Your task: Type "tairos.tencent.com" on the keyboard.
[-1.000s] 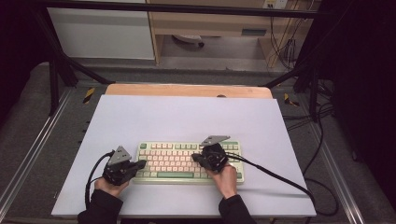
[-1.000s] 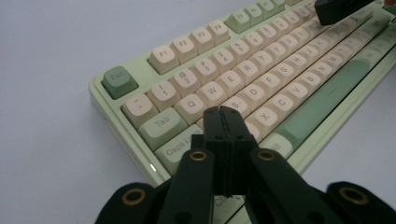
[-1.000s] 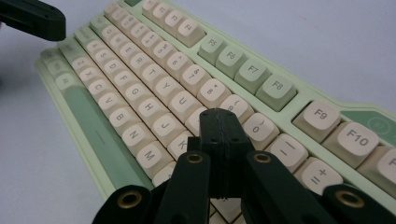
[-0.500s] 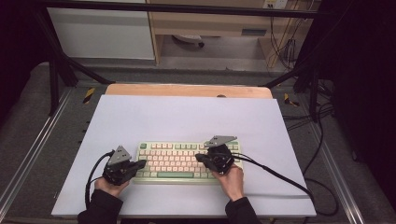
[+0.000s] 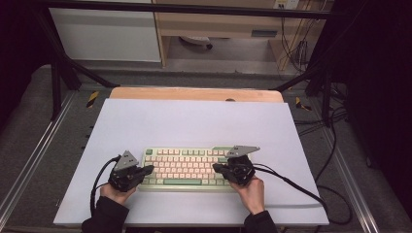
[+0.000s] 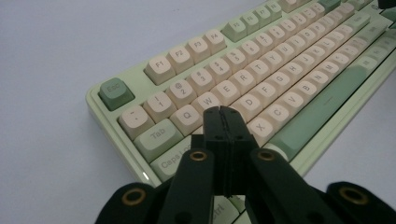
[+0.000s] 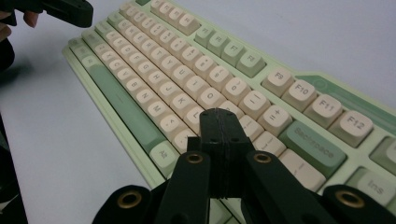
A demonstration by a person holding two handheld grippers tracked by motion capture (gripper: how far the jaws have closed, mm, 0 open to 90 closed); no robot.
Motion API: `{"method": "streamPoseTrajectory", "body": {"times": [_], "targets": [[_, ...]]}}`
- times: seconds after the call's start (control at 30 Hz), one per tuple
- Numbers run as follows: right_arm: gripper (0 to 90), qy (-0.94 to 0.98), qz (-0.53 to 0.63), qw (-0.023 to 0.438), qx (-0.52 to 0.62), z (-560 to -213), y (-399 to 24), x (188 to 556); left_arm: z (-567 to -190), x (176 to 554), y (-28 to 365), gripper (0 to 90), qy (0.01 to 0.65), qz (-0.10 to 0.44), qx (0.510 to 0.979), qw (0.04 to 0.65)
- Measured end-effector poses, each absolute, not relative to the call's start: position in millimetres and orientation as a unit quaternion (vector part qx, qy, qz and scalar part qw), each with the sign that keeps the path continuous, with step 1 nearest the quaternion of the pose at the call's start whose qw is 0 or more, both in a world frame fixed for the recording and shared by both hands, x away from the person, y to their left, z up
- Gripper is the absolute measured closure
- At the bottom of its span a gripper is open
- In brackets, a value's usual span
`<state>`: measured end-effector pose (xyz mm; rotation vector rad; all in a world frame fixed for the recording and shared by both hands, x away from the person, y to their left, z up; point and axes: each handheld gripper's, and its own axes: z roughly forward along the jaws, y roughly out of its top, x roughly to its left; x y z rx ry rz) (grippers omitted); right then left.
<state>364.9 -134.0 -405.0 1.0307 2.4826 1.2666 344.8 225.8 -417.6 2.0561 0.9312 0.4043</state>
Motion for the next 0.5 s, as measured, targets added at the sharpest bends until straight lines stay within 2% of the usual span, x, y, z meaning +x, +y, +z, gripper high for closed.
{"method": "streamPoseTrajectory", "body": {"times": [0.5], "targets": [[90.0,0.825,0.432,0.081,0.356,-415,-160,351,-415,356,198,90.0,0.362,0.157,0.829,0.396]]}}
